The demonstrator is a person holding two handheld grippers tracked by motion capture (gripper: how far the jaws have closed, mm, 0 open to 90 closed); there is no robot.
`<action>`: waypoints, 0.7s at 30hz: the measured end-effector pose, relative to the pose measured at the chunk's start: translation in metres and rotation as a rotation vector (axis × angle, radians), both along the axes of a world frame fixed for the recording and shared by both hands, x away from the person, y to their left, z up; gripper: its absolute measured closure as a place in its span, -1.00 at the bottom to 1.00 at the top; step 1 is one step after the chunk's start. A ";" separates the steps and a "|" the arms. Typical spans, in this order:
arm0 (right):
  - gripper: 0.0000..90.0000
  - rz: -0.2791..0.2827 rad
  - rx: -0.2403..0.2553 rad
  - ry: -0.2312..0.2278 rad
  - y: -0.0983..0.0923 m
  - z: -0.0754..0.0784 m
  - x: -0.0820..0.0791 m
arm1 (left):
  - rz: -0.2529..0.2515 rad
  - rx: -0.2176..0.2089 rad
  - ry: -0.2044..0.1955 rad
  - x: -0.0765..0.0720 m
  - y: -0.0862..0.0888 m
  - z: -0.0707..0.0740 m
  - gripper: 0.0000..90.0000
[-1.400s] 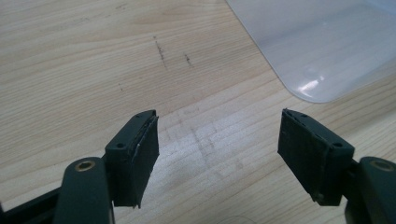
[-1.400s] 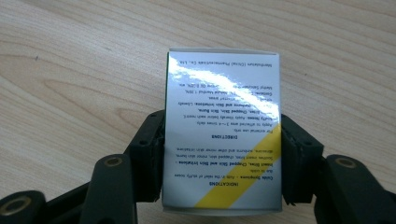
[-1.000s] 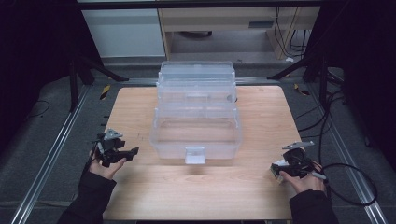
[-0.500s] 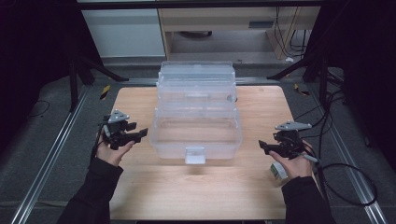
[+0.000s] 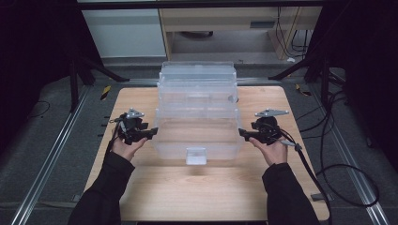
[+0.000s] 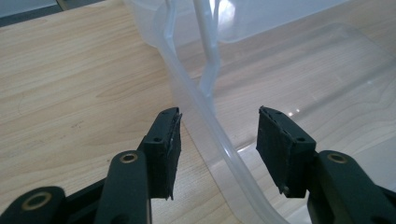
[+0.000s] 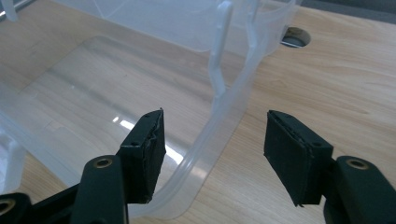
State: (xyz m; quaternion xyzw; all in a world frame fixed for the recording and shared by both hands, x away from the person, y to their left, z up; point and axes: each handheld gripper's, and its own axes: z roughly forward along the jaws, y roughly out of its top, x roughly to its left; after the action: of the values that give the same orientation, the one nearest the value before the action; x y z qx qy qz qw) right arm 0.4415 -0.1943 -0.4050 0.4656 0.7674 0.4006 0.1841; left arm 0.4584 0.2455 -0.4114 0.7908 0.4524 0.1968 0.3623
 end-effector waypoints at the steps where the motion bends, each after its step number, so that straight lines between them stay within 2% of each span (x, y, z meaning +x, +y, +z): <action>1: -0.12 0.007 -0.009 0.016 0.005 -0.006 0.003 | 0.000 -0.003 0.007 0.001 0.000 -0.002 0.12; 8: 0.04 0.028 -0.063 0.038 0.015 -0.020 0.006 | -0.020 0.011 0.044 0.006 -0.003 -0.014 0.22; 14: 0.23 0.046 -0.055 0.061 0.019 -0.024 0.006 | -0.032 0.032 0.060 0.005 -0.009 -0.017 0.46; 16: 0.28 0.051 -0.063 0.070 0.020 -0.026 0.006 | -0.023 0.048 0.061 0.004 -0.011 -0.017 0.46; 21: 0.31 0.043 -0.061 0.071 0.020 -0.026 0.005 | -0.012 0.048 0.071 0.002 -0.012 -0.016 0.49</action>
State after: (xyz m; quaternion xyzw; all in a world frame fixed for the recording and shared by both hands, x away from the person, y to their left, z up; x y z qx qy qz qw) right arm 0.4468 -0.1738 -0.4310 0.4571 0.7950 0.3642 0.1621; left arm 0.4605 0.2336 -0.4278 0.8085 0.4552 0.1774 0.3281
